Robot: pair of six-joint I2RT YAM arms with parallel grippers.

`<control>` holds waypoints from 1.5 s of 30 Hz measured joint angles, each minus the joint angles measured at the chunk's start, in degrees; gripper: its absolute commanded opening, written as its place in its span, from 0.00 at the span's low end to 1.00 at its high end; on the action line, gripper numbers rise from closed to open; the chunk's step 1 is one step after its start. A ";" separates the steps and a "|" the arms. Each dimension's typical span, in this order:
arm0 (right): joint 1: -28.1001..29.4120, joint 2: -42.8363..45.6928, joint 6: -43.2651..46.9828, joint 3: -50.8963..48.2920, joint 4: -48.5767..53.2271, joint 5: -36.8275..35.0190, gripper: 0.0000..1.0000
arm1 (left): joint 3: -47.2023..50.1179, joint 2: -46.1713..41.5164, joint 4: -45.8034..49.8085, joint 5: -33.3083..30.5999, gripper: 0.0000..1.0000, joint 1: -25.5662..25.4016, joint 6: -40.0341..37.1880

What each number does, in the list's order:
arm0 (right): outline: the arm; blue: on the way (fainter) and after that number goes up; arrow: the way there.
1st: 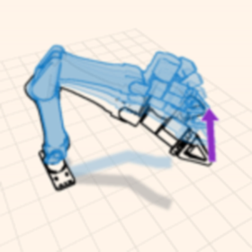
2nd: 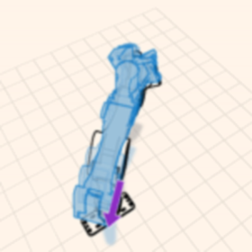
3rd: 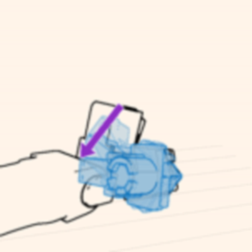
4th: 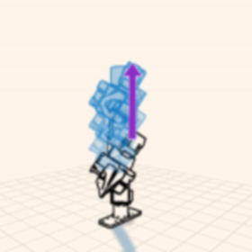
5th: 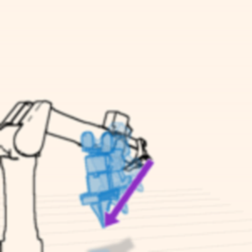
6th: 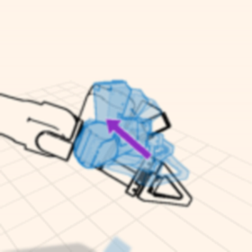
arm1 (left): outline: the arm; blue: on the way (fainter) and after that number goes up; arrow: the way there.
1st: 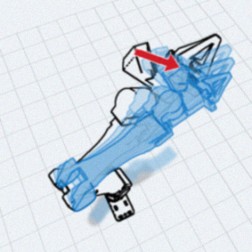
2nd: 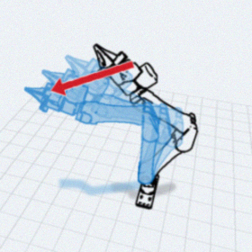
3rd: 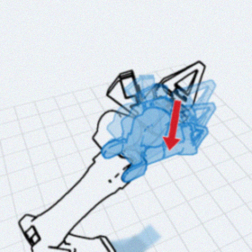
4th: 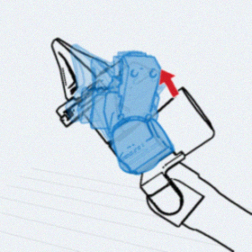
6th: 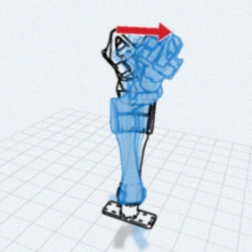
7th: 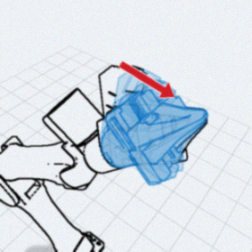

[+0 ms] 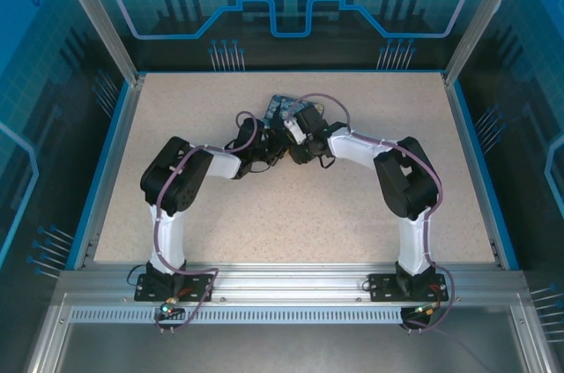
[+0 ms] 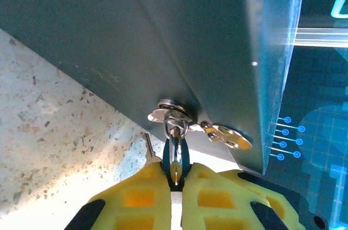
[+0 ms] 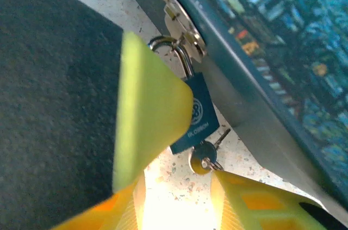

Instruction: Unlock a padlock with a key

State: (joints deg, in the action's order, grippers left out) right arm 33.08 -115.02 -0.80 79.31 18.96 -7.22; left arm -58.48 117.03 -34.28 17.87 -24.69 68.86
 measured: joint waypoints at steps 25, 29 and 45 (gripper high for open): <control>0.81 -3.37 -5.03 4.50 2.49 -5.46 0.00 | 0.02 -0.11 -1.33 1.09 0.00 0.76 3.28; -1.64 -3.34 -7.54 4.70 3.04 2.51 0.00 | 0.13 -0.11 -1.53 1.05 0.00 0.81 3.30; -10.12 -3.34 -25.40 3.58 -1.81 35.01 0.00 | 0.50 -0.20 -5.33 0.66 0.00 0.94 4.55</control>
State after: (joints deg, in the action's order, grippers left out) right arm 22.96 -118.37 -26.20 82.89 17.15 27.79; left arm -57.98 116.84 -39.62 18.52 -23.75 73.41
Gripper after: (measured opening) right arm 0.051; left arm 0.057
